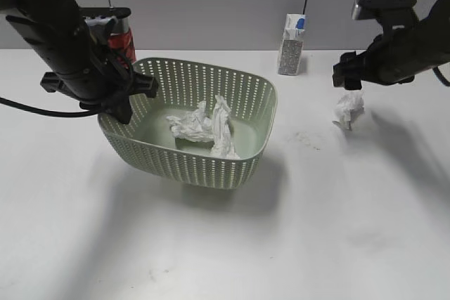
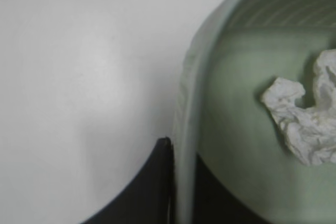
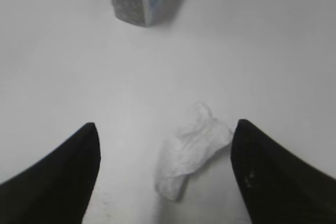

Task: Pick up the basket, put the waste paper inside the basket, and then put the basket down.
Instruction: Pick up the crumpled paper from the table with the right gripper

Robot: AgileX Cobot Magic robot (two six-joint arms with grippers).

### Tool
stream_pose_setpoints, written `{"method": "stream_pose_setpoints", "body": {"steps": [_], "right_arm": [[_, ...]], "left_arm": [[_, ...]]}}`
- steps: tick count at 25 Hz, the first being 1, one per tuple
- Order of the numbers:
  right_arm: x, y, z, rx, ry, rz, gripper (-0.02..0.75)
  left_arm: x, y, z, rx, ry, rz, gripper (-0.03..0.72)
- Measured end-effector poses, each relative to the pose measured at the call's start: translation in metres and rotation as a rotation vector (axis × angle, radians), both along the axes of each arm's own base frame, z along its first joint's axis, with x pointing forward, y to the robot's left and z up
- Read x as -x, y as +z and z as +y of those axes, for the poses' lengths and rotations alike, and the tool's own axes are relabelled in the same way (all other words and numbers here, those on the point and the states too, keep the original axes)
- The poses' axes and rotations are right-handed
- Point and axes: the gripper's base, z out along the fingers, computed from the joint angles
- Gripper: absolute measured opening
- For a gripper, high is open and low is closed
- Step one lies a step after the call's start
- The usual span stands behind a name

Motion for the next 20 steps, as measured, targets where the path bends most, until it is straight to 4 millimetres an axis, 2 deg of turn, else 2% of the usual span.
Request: {"method": "stream_pose_setpoints", "body": {"steps": [2, 5, 9, 12, 14, 17, 20], "right_arm": [[-0.007, -0.026, -0.004, 0.032, 0.000, 0.031, 0.584], [-0.014, -0.053, -0.005, 0.068, 0.012, 0.029, 0.584], [-0.018, -0.080, -0.006, 0.085, 0.014, 0.037, 0.584], [-0.017, -0.088, -0.006, 0.089, 0.016, 0.061, 0.547], [-0.017, -0.088, -0.006, 0.089, 0.018, 0.073, 0.446], [-0.014, -0.082, -0.005, 0.089, 0.029, 0.129, 0.141], [-0.010, -0.053, -0.002, 0.080, 0.043, 0.112, 0.026]], "left_arm": [[0.000, 0.000, 0.000, 0.000, 0.000, 0.000, -0.001], [0.000, 0.000, 0.000, 0.000, 0.000, 0.000, -0.001], [0.000, 0.000, 0.000, 0.000, 0.000, 0.001, -0.001], [0.000, 0.000, 0.000, -0.002, 0.000, 0.004, -0.001], [0.001, 0.000, 0.000, -0.003, -0.001, 0.006, -0.001], [0.001, 0.000, 0.000, -0.003, -0.001, 0.007, -0.001], [0.001, 0.000, 0.000, -0.003, -0.001, 0.007, -0.001]]}}
